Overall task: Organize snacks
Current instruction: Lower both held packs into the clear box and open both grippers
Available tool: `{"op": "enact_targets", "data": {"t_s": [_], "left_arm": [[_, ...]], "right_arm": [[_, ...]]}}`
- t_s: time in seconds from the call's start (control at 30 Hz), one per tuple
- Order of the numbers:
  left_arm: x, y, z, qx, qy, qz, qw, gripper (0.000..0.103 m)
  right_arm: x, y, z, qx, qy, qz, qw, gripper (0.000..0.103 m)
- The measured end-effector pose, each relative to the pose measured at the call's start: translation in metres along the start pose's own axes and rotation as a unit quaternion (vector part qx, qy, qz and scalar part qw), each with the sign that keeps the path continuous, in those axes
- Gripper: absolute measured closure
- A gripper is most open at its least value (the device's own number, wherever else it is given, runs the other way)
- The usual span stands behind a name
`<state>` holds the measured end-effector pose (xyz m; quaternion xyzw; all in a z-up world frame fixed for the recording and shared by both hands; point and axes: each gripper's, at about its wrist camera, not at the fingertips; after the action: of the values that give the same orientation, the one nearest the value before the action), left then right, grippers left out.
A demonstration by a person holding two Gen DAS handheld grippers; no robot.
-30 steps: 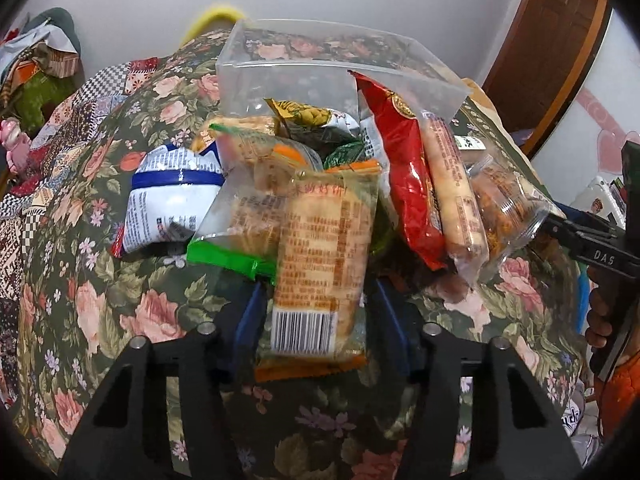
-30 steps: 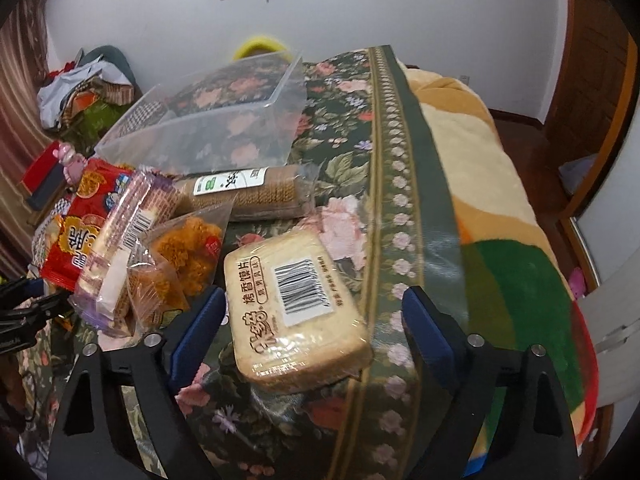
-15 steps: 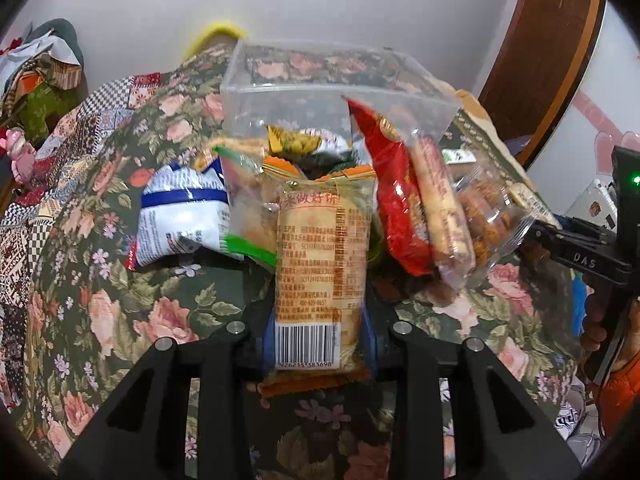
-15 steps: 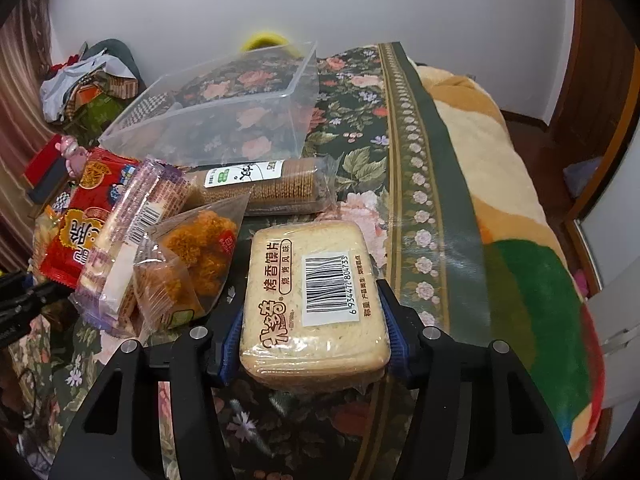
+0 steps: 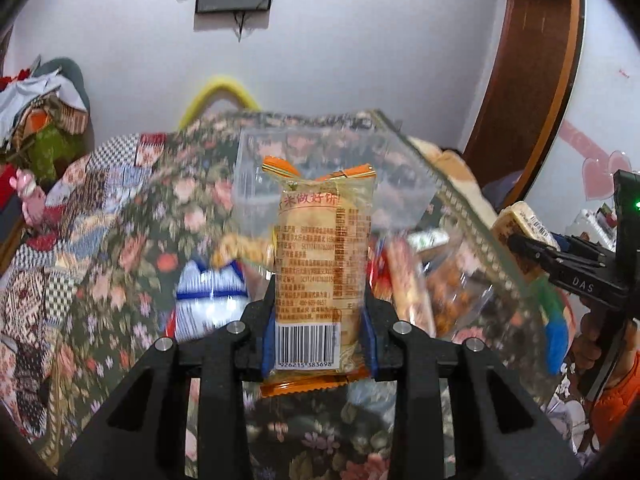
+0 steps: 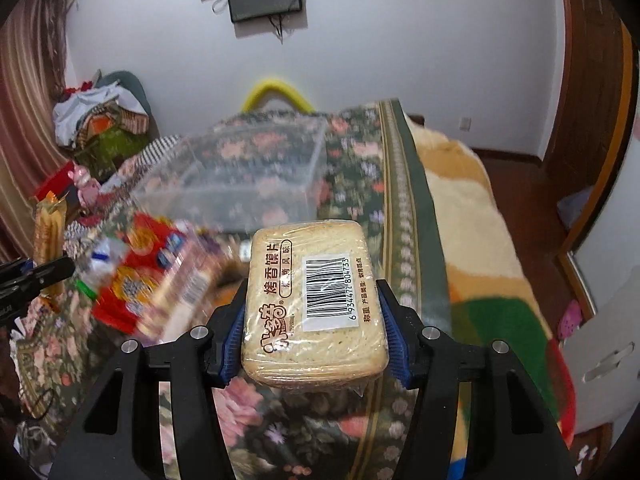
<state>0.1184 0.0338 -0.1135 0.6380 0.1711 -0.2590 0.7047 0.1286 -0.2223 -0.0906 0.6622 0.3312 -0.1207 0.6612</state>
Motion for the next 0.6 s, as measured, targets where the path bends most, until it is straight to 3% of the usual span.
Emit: {"op": "enact_targets", "data": {"t_s": [0.33,0.6], "left_arm": [[0.005,0.041,0.002,0.01,0.002,0.04,0.9991,0.069],[0.032,0.072,0.0,0.012,-0.003,0.053,0.9985,0.069]], "right_arm": [[-0.003,0.042,-0.02,-0.017,0.013,0.062,0.998,0.049],[0.005,0.065,-0.037,-0.025,0.024,0.094,0.995,0.049]]}}
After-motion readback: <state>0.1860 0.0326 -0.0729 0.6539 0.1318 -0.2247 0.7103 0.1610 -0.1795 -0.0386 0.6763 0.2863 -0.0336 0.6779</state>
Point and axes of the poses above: each gripper's, at about its wrist camera, not at the fingertips, and x roughly the way its jaws point, z to its right, y to its top, and after that the axes turned 6 degrees about z, right-handed
